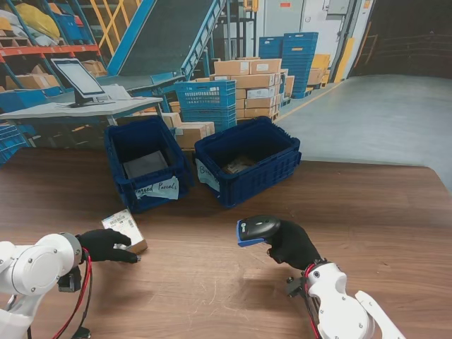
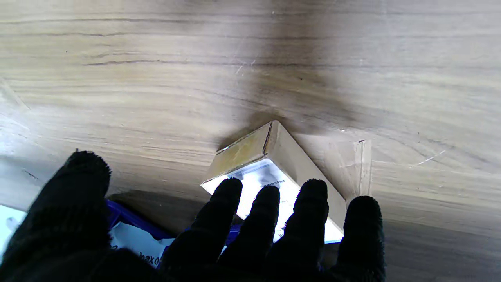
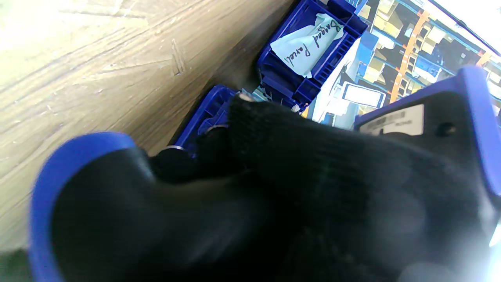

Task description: Scan and sort packages by packaging type

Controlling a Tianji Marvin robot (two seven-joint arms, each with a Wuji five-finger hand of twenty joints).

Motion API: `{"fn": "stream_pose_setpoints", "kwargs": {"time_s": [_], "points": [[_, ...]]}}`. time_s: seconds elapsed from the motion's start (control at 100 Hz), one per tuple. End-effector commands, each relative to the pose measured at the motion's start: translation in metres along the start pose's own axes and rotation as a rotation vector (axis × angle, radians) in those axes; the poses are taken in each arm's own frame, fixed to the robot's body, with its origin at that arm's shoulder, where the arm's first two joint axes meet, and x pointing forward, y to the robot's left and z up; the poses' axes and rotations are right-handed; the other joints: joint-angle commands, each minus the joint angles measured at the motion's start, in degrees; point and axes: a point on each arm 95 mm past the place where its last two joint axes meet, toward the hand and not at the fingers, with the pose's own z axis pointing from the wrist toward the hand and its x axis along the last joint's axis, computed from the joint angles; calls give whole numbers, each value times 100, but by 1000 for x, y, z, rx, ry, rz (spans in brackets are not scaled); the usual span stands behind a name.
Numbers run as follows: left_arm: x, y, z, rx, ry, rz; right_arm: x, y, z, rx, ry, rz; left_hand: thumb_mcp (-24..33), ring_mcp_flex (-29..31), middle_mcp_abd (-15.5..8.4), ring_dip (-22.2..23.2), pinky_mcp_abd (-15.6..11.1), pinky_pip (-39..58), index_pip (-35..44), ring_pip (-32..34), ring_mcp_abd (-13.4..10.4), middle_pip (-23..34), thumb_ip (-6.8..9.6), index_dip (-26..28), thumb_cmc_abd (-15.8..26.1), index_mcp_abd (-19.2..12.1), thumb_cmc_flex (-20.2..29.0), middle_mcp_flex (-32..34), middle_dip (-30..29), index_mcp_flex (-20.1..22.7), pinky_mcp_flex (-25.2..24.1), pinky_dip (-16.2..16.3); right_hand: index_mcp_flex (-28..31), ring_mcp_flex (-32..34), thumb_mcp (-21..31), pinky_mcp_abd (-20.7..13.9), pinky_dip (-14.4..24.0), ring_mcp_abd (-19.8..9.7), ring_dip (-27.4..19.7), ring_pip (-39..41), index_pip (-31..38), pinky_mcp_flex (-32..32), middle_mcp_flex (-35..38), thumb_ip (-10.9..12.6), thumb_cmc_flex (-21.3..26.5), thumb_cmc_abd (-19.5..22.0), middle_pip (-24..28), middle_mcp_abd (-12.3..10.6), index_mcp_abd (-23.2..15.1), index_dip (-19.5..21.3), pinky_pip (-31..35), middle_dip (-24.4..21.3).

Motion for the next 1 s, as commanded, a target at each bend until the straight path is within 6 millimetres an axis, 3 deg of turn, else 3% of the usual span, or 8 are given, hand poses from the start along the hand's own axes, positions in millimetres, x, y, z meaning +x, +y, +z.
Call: {"fn": "stream_pose_setpoints", "kwargs": {"time_s": [0.0,0.23,0.64,0.99], "points": [[-3,13,7,-67,2,23,4,-3,-1,7,7,11,-204,113,-284,64,177,179,-95,124,195,131,209,75,250,-6,190,65,75,-107,-3,122,333,143,825,-199,160,153,61,106,385,47,63,40,506,304,-31,75,-229,247,303,49],[-16,16,13,-139,-10,41,4,-1,-2,8,0,6,-312,3,-354,53,146,130,-87,56,142,102,245,96,296,-102,273,-43,76,-199,-104,81,332,142,821,-200,160,157,61,103,384,49,66,40,507,304,-32,76,-229,247,301,47],[-47,20,-2,-202,-58,29,8,-4,3,9,17,3,-411,-161,-411,13,143,-26,-49,-46,123,62,295,125,311,-166,351,-116,72,-246,-157,18,331,141,823,-199,161,151,63,104,382,50,64,41,504,306,-32,72,-228,246,299,48],[-50,16,-14,-157,-69,15,10,-4,4,12,20,-1,-427,-120,-433,19,121,-66,0,-19,21,91,328,143,254,-228,420,-54,89,-175,-138,29,331,143,817,-185,161,156,63,101,382,56,64,40,508,306,-35,76,-228,246,297,48]]}}
